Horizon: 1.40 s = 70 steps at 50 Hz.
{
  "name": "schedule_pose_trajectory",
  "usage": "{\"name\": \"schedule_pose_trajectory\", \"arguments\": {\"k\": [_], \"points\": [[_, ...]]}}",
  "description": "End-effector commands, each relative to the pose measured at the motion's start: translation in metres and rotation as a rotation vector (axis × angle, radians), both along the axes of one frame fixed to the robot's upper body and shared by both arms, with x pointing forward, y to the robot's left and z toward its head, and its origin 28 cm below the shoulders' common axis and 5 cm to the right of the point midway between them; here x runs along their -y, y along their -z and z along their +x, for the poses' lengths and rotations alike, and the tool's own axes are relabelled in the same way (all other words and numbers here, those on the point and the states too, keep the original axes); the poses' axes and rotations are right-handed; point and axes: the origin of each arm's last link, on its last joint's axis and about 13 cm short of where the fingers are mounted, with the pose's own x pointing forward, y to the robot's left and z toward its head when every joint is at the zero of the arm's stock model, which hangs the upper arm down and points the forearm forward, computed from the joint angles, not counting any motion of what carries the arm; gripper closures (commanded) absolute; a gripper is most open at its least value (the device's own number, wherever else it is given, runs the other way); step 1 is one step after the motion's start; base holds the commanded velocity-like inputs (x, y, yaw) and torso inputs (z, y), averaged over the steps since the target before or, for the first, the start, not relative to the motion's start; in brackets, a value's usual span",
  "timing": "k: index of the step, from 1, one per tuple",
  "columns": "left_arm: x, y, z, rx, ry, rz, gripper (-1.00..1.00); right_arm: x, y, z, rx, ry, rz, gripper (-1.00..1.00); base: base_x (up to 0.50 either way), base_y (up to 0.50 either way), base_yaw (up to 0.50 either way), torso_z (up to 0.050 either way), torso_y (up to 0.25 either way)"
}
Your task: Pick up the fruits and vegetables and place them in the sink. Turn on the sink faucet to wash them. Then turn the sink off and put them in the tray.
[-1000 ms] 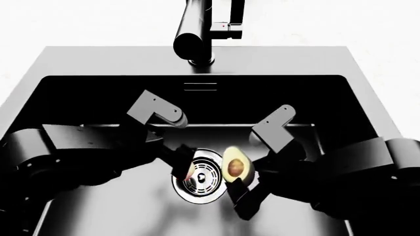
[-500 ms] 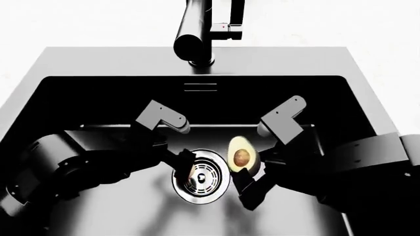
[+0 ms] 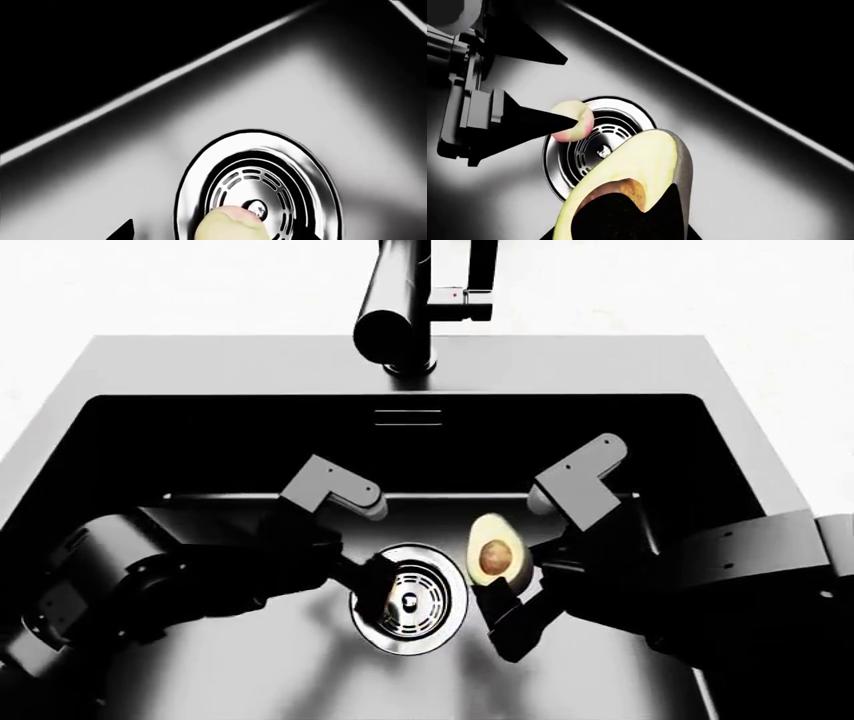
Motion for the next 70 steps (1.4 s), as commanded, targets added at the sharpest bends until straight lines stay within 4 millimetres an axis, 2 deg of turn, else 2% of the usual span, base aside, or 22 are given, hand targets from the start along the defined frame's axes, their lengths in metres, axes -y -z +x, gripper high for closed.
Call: {"name": "schedule_pose_trajectory", "arguments": {"k": [1,16,41,48,65,66,70], "points": [[0.019,0.006,-0.003,-0.102,0.084,-0.006,-1.00,0.001,0.000,0.001,0.006,-0.003,-0.002,1.00,0.00,0.00,-0.01,-0.010,-0.011],[0.027,0.004,0.005,-0.082,0.102,0.024,-1.00,0.003,0.004,0.001,0.003,0.004,0.003,1.00,0.00,0.00,-0.01,-0.003,-0.002],[0.021,0.018,0.005,-0.069,0.111,0.100,-1.00,0.004,0.009,0.000,-0.006,0.008,0.018,1.00,0.00,0.00,0.00,-0.001,-0.001],[0.020,0.022,0.004,-0.055,0.119,0.138,-1.00,0.004,0.010,0.000,-0.008,0.007,0.024,1.00,0.02,0.01,0.00,0.000,-0.141],[0.022,0.037,0.003,-0.075,0.141,0.161,-1.00,0.004,0.011,-0.001,-0.007,0.013,0.025,1.00,0.00,0.00,0.00,-0.002,0.000],[0.022,0.037,0.002,-0.076,0.140,0.163,1.00,0.004,0.011,-0.001,-0.007,0.013,0.026,1.00,0.00,0.00,0.00,0.000,0.000],[0.021,0.038,0.002,-0.078,0.138,0.167,1.00,0.004,0.010,-0.002,-0.004,0.013,0.029,1.00,0.00,0.00,0.00,-0.005,-0.004]]}}
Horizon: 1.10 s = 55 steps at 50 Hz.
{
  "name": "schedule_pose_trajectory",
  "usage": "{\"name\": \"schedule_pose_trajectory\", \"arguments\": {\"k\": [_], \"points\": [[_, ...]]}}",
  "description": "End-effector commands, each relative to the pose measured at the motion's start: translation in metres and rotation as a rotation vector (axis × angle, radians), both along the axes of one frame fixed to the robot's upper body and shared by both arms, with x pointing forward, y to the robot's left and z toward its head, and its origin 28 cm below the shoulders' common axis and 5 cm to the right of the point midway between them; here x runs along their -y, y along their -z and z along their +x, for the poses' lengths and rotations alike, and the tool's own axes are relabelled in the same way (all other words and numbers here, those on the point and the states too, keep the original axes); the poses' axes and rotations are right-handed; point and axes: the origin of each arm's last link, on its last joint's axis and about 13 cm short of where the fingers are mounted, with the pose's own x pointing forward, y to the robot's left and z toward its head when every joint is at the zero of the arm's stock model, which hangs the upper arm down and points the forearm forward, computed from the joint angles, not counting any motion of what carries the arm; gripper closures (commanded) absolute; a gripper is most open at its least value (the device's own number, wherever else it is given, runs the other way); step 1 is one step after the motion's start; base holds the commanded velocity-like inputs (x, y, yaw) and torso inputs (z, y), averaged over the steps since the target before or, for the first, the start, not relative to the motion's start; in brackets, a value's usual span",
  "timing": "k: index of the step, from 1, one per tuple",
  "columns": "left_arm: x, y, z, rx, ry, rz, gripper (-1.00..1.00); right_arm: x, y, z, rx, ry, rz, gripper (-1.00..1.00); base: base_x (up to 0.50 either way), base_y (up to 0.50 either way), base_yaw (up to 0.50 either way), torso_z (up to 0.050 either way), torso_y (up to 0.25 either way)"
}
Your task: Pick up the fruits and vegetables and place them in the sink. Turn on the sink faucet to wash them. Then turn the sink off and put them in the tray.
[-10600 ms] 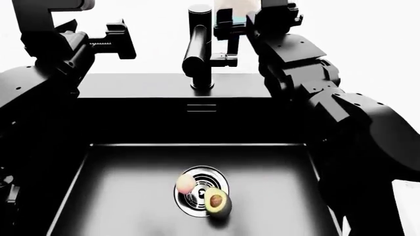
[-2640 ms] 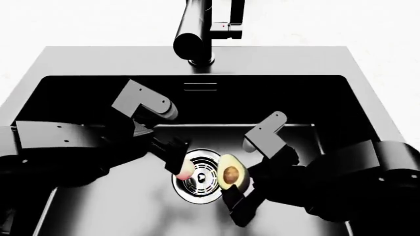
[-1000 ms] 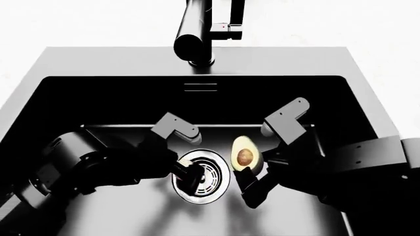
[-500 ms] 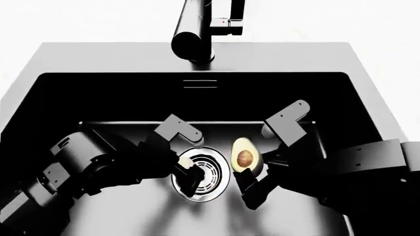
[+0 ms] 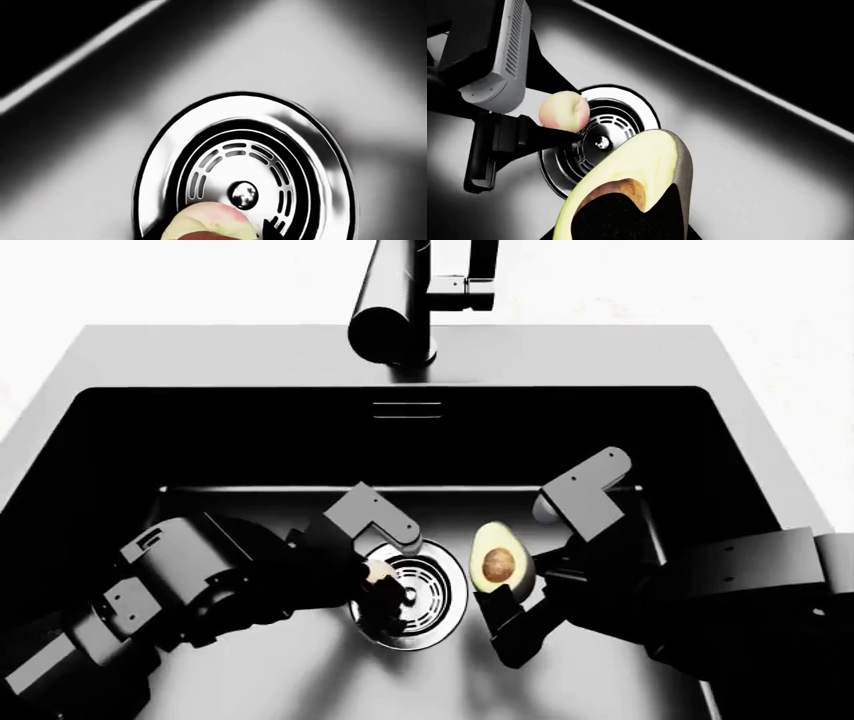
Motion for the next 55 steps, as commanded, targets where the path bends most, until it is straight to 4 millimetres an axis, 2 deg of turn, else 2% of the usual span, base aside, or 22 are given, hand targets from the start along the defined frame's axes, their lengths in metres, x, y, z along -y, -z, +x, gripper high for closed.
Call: {"name": "schedule_pose_trajectory", "arguments": {"k": [1,7,15,22,26,32,38,43,51,55], "points": [[0.001,0.020,-0.007,-0.050,0.010,0.015,1.00,0.001,-0.001,-0.001,0.012,-0.004,0.004,1.00,0.00,0.00,0.00,-0.011,0.000],[0.000,0.016,-0.010,-0.032,0.025,0.000,1.00,0.001,-0.003,-0.001,0.015,-0.002,0.007,1.00,0.00,0.00,0.00,-0.003,-0.002],[-0.006,-0.012,-0.022,0.034,0.019,-0.049,1.00,-0.001,-0.006,0.000,0.024,-0.009,0.009,1.00,0.00,0.01,0.01,-0.004,0.000],[-0.021,-0.056,-0.045,0.102,-0.012,-0.151,1.00,0.000,-0.014,0.000,0.044,0.016,0.062,1.00,0.00,0.00,0.00,-0.002,-0.001],[-0.031,-0.074,-0.054,0.155,-0.068,-0.208,1.00,0.001,-0.023,0.001,0.065,0.032,0.118,1.00,0.00,0.00,0.00,0.000,0.000],[-0.046,-0.092,-0.059,0.223,-0.154,-0.273,1.00,0.002,-0.035,0.002,0.098,0.056,0.170,1.00,0.00,0.00,0.00,0.000,0.000],[-0.066,-0.121,-0.065,0.324,-0.261,-0.371,1.00,0.004,-0.052,-0.001,0.152,0.074,0.182,1.00,0.00,0.00,0.00,0.000,0.000],[-0.081,-0.147,-0.071,0.400,-0.323,-0.394,1.00,0.004,-0.063,-0.005,0.186,0.078,0.180,1.00,0.00,0.00,0.00,0.000,0.000],[-0.093,-0.203,-0.089,0.600,-0.388,-0.462,1.00,0.004,-0.093,-0.015,0.264,0.088,0.168,1.00,0.00,0.00,0.00,0.000,0.000],[-0.096,-0.218,-0.096,0.647,-0.397,-0.459,1.00,0.005,-0.106,-0.024,0.301,0.095,0.161,1.00,0.00,0.00,0.00,-0.004,0.219]]}}
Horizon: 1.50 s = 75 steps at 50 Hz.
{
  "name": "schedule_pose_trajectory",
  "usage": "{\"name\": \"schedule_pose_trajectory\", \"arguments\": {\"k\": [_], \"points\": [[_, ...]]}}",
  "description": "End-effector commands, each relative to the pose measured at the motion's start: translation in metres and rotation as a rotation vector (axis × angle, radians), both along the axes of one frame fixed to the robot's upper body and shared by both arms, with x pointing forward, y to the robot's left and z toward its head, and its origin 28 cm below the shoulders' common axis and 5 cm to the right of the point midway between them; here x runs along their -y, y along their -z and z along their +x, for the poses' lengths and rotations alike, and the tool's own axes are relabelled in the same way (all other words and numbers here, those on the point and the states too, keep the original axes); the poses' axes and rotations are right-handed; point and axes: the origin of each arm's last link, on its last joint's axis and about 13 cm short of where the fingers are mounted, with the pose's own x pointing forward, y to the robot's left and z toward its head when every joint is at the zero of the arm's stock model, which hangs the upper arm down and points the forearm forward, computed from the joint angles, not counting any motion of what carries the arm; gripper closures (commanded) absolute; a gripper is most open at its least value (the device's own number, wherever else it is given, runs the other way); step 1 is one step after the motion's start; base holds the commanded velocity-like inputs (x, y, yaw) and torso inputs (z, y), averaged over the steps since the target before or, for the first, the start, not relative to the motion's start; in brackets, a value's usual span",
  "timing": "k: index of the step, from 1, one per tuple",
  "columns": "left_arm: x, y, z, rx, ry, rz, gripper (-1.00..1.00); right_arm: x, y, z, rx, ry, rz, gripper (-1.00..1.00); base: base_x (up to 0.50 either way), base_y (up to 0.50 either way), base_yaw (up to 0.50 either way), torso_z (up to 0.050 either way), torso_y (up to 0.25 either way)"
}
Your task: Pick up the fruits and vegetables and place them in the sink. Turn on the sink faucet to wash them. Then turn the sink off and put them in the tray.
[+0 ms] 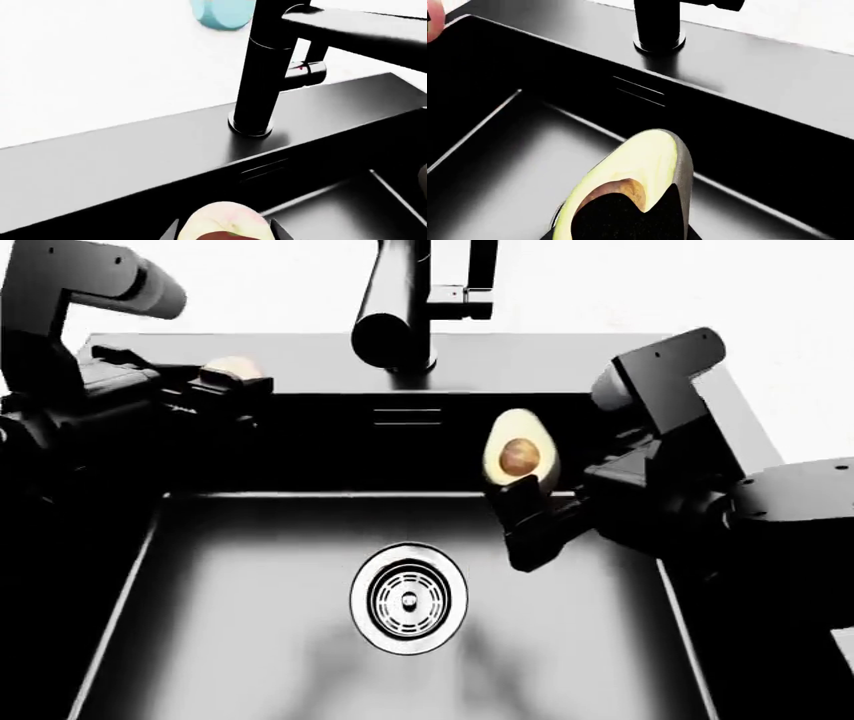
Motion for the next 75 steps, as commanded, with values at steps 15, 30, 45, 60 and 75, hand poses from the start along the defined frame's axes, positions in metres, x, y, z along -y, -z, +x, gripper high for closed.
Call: {"name": "schedule_pose_trajectory", "arguments": {"k": [15,30,45,60,75], "points": [[-0.021,-0.065,-0.035,0.205,-0.115,-0.055,1.00,0.001,-0.062,-0.040,0.191,0.062,-0.111,1.00,-0.36,-0.22,0.00,-0.005,0.250],[-0.018,-0.058,-0.033,0.213,-0.102,-0.064,1.00,0.001,-0.072,-0.046,0.283,0.074,-0.144,1.00,-0.47,-0.10,0.00,-0.005,0.250],[-0.017,-0.047,-0.023,0.212,-0.127,-0.092,1.00,-0.001,-0.066,-0.039,0.347,0.069,-0.229,1.00,-0.25,0.02,0.00,-0.002,0.100],[-0.012,-0.040,-0.013,0.219,-0.129,-0.063,1.00,-0.006,-0.062,-0.040,0.562,0.041,-0.414,1.00,0.00,0.50,0.00,0.000,0.000],[-0.007,-0.037,-0.006,0.201,-0.111,-0.052,1.00,-0.015,-0.059,-0.035,0.540,-0.065,-0.390,1.00,0.00,0.50,0.00,0.000,0.000]]}}
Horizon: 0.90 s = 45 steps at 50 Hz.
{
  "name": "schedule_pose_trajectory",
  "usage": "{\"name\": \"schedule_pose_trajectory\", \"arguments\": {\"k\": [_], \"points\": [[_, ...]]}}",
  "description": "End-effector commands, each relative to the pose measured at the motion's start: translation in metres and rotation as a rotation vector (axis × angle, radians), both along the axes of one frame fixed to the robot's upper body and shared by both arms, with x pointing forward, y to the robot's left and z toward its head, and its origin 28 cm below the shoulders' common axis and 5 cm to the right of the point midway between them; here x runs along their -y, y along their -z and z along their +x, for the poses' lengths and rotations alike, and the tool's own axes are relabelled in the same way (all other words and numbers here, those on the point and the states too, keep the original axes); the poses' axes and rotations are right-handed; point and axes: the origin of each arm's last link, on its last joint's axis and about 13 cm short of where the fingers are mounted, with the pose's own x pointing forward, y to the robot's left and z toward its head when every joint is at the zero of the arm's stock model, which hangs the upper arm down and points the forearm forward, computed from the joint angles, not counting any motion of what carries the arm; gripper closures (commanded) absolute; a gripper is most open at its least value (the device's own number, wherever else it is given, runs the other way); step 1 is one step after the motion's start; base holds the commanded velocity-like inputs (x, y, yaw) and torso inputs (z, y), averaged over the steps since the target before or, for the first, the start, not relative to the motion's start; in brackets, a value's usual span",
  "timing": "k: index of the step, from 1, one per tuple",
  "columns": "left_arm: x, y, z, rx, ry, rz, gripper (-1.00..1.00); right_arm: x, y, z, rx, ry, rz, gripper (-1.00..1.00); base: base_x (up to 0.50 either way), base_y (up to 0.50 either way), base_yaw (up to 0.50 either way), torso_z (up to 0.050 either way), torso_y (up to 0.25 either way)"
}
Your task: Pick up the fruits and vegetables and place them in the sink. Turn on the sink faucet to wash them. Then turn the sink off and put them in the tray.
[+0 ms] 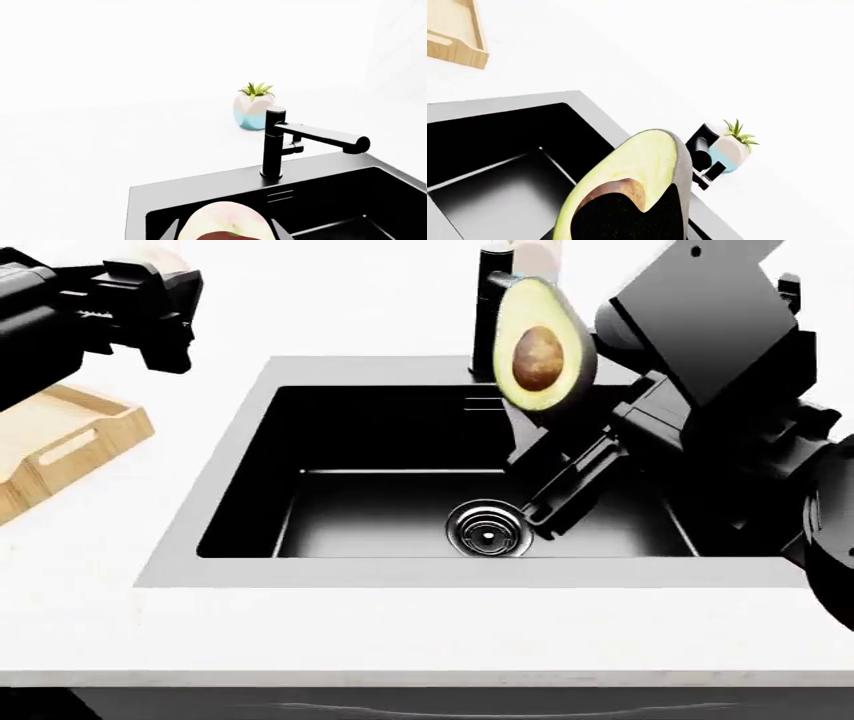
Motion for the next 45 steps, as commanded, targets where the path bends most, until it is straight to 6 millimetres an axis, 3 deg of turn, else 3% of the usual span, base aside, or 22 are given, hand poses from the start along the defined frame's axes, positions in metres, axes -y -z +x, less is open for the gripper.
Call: {"name": "schedule_pose_trajectory", "arguments": {"k": [1,16,33,45], "points": [[0.004,0.001,0.006,-0.005,0.007,0.008,1.00,-0.006,-0.001,0.003,0.009,-0.061,-0.026,1.00,0.00,0.50,0.00,0.000,0.000],[0.013,0.000,0.020,-0.005,0.034,0.029,1.00,-0.006,-0.001,0.019,-0.010,-0.079,-0.039,1.00,0.03,0.50,0.00,0.000,0.000],[0.014,0.007,0.021,-0.030,0.040,0.043,1.00,-0.008,-0.003,0.038,-0.020,-0.095,-0.051,1.00,0.10,0.50,0.00,0.000,0.001],[0.018,0.002,0.024,-0.029,0.051,0.050,1.00,-0.008,-0.011,0.042,0.002,-0.103,-0.064,1.00,0.14,0.50,0.00,0.000,0.000]]}}
